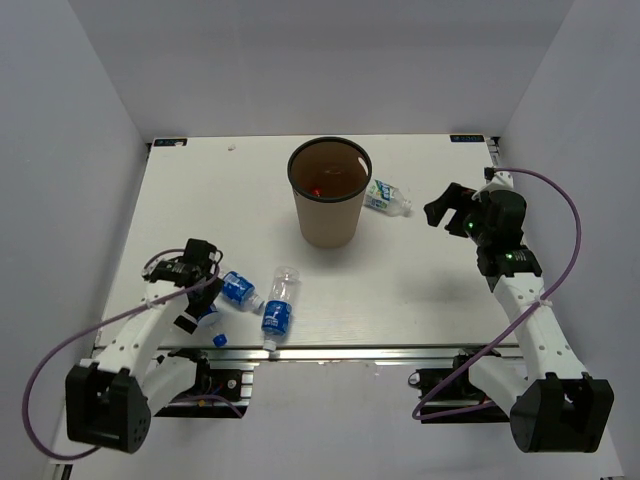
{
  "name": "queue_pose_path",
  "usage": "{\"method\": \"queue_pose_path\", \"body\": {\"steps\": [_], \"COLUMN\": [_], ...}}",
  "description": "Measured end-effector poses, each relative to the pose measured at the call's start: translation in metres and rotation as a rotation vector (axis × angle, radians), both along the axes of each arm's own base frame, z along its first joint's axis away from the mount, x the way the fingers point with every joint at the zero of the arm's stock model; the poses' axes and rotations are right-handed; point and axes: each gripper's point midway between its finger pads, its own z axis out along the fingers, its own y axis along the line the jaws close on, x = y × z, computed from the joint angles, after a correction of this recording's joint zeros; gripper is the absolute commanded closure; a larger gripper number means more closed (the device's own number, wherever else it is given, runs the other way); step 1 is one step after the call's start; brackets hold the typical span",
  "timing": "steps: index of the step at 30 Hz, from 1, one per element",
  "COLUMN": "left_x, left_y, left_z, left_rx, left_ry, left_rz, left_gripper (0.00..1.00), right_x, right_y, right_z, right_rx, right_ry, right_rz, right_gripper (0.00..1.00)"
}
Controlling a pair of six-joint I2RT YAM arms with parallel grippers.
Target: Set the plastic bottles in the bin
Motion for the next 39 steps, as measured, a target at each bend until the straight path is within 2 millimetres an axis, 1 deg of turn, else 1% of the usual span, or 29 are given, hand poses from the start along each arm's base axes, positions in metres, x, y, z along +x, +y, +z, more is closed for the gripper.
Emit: {"method": "queue_pose_path", "body": {"steps": [2,4,5,6,7,8,9,10,12,14,15,16,19,21,22,23,25,26,27,28,30,31,32,33,34,35,36,37,39], "left_x": [0.003,0.005,0.005,0.005,0.004,0.003,0.003,0.004,0.003,0.009,0.016,0.024,0.058,0.080,0.094,0.108,0.138,0.151,0.172,0.190,0.228,0.246,0.261,0.274,0.284,0.293,0.300,0.307,0.317], "left_y": [-0.001,-0.002,-0.002,-0.001,0.000,0.000,0.001,0.002,0.004,0.009,0.011,0.016,0.026,0.026,0.022,0.014,-0.009,-0.018,-0.042,-0.066,-0.134,-0.165,-0.195,-0.221,-0.242,-0.258,-0.268,-0.278,-0.291], "left_z": [-0.012,-0.024,-0.028,-0.032,-0.034,-0.035,-0.034,-0.032,-0.025,-0.005,0.012,0.033,0.108,0.159,0.185,0.209,0.249,0.266,0.283,0.295,0.329,0.337,0.342,0.341,0.335,0.326,0.317,0.309,0.293], "left_rx": [0.000,-0.004,-0.004,-0.003,-0.002,-0.003,0.000,0.001,0.007,0.031,0.045,0.067,0.101,0.092,0.072,0.043,-0.023,-0.028,-0.035,-0.035,-0.051,-0.062,-0.064,-0.065,-0.061,-0.052,-0.042,-0.033,-0.019], "left_ry": [0.045,0.081,0.092,0.097,0.100,0.101,0.100,0.095,0.094,0.067,0.028,-0.020,-0.268,-0.454,-0.565,-0.662,-0.824,-0.882,-0.912,-0.933,-0.996,-1.023,-1.044,-1.053,-1.051,-1.040,-1.029,-1.019,-1.004], "left_rz": [0.004,0.010,0.014,0.020,0.024,0.036,0.042,0.045,0.049,0.063,0.079,0.097,0.134,0.111,0.088,0.045,-0.065,-0.118,-0.201,-0.278,-0.475,-0.552,-0.628,-0.697,-0.755,-0.804,-0.842,-0.878,-0.933], "left_gripper": [0.02,0.11,0.19,0.19,0.55,0.61,0.65,0.68,0.69,0.69,0.69,0.69,0.75,0.75,0.75,0.75,0.75,0.75,0.74,0.74,0.74,0.74,0.74,0.74,0.71,0.67,0.62,0.61,0.55], "right_x": [0.000,-0.001,-0.002,-0.003,-0.004,-0.004,-0.005,-0.005,-0.006,-0.006,-0.006,-0.006,-0.007,-0.008,-0.008,-0.008,-0.008,-0.009,-0.009,-0.008,-0.007,-0.006,-0.004,-0.002,0.001,0.005,0.009,0.015,0.027], "right_y": [0.000,0.001,0.001,0.001,0.002,0.002,0.003,0.003,0.003,0.004,0.004,0.005,0.007,0.009,0.009,0.010,0.010,0.011,0.010,0.010,0.009,0.008,0.006,0.005,0.005,0.005,0.005,0.006,0.009], "right_z": [0.001,0.002,0.003,0.005,0.007,0.009,0.012,0.015,0.020,0.023,0.024,0.024,0.025,0.025,0.025,0.025,0.025,0.025,0.024,0.024,0.023,0.021,0.017,0.012,0.005,-0.004,-0.011,-0.021,-0.039], "right_rx": [0.001,0.001,0.002,0.003,0.005,0.006,0.008,0.008,0.010,0.011,0.012,0.012,0.017,0.019,0.020,0.021,0.017,0.014,0.009,0.005,-0.006,-0.012,-0.020,-0.028,-0.034,-0.039,-0.044,-0.049,-0.063], "right_ry": [-0.002,-0.006,-0.011,-0.016,-0.024,-0.033,-0.043,-0.054,-0.073,-0.083,-0.086,-0.088,-0.088,-0.088,-0.087,-0.087,-0.089,-0.089,-0.090,-0.091,-0.089,-0.085,-0.074,-0.062,-0.043,-0.017,0.007,0.037,0.089], "right_rz": [0.003,0.003,0.005,0.007,0.011,0.014,0.017,0.018,0.021,0.026,0.028,0.030,0.044,0.052,0.056,0.060,0.066,0.070,0.071,0.072,0.069,0.064,0.060,0.058,0.059,0.061,0.065,0.076,0.109], "right_gripper": [0.11,0.11,0.11,0.11,0.11,0.11,0.11,0.11,0.11,0.11,0.11,0.11,0.11,0.11,0.11,0.11,0.11,0.11,0.11,0.11,0.11,0.11,0.11,0.11,0.11,0.11,0.11,0.11,0.11]}}
